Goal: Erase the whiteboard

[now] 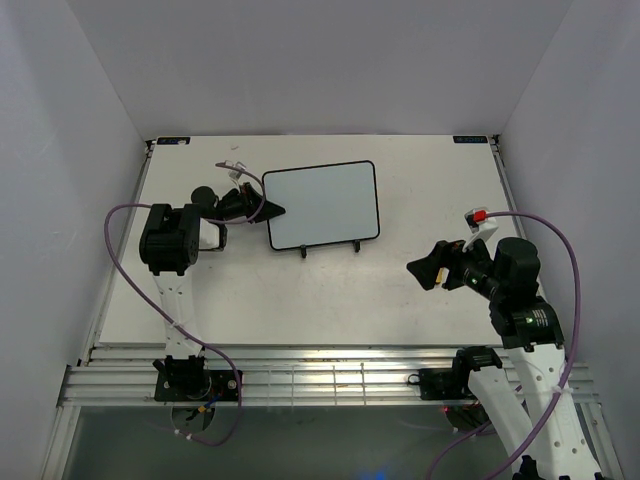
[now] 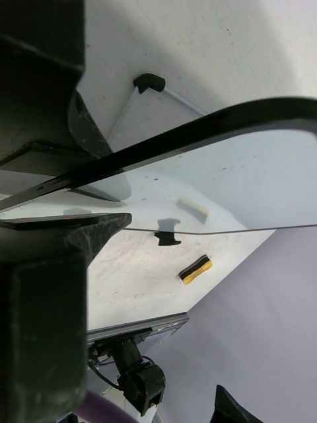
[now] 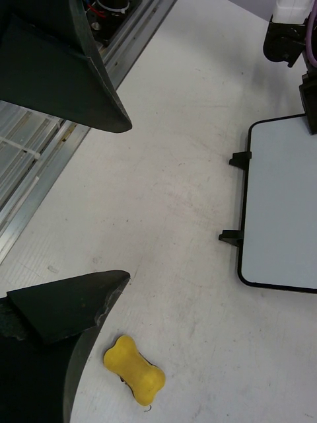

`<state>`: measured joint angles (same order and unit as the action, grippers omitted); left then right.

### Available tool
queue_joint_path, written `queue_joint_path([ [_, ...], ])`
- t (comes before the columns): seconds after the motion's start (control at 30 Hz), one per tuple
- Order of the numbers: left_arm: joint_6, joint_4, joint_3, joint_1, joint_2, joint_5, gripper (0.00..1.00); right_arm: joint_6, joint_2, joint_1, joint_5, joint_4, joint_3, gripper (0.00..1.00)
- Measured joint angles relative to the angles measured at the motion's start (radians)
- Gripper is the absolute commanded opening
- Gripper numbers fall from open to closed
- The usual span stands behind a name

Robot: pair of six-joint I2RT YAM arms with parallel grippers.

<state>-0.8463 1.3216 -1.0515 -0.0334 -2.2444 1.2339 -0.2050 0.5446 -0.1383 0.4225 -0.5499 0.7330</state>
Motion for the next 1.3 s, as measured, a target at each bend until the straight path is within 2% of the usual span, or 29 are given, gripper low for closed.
queue_joint_path([
  [0.13,0.011,-0.003,0.002,0.002,-0.017,-0.008,0.42,0.000,0.000,0.000,0.002,0.004,-0.012,0.90],
  [0.23,0.021,-0.002,0.007,0.002,-0.017,-0.014,0.62,-0.001,0.000,0.000,0.006,0.006,-0.012,0.90],
  [0.27,0.022,0.000,0.010,0.002,-0.017,-0.017,0.75,-0.001,0.000,0.000,0.006,0.006,-0.012,0.90],
  [0.33,0.027,-0.001,0.015,0.002,-0.017,-0.020,0.84,-0.001,0.000,0.000,0.006,0.006,-0.012,0.90],
  [0.37,0.027,0.000,0.017,0.002,-0.017,-0.022,0.96,-0.001,0.000,0.000,0.007,0.006,-0.012,0.90],
  [0.4,0.032,0.001,0.019,0.002,-0.017,-0.023,0.98,-0.001,0.000,0.000,0.006,0.006,-0.012,0.90],
  [0.7,0.023,-0.001,0.032,0.020,-0.017,-0.048,0.98,0.000,0.000,0.000,0.006,0.006,-0.012,0.90],
  [0.9,-0.015,-0.005,0.047,0.133,0.019,-0.071,0.98,0.000,0.000,0.000,0.003,0.006,-0.012,0.90],
  [1.1,-0.037,-0.002,0.074,0.209,0.150,-0.103,0.98,-0.006,0.012,0.000,-0.003,0.017,-0.012,0.90],
  [1.3,-0.106,0.004,0.158,0.232,0.297,-0.245,0.98,-0.059,0.029,0.000,-0.095,0.058,-0.049,0.90],
])
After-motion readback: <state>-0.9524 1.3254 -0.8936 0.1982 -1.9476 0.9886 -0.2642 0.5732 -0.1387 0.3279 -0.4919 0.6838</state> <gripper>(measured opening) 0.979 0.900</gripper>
